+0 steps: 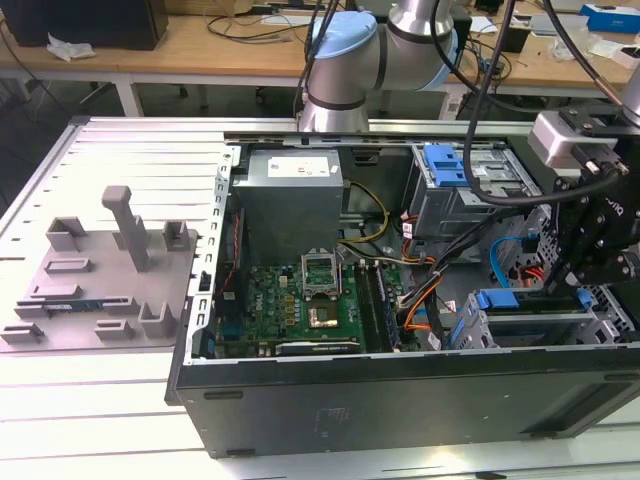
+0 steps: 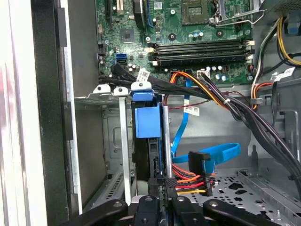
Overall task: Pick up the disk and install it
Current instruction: 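Insert the first disk wire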
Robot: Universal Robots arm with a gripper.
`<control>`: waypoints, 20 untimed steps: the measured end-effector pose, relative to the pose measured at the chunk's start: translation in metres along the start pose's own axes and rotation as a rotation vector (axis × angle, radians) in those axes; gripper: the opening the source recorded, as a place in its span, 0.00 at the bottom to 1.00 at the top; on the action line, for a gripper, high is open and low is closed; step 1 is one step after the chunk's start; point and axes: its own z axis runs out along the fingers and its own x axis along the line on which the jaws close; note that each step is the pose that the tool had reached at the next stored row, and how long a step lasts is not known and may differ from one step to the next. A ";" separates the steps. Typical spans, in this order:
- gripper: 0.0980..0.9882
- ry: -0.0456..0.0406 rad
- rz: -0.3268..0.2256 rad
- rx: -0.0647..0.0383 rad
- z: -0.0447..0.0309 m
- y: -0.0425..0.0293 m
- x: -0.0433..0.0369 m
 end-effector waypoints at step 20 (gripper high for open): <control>0.37 -0.0003 -0.003 0.000 -0.0260 -0.0001 0.0015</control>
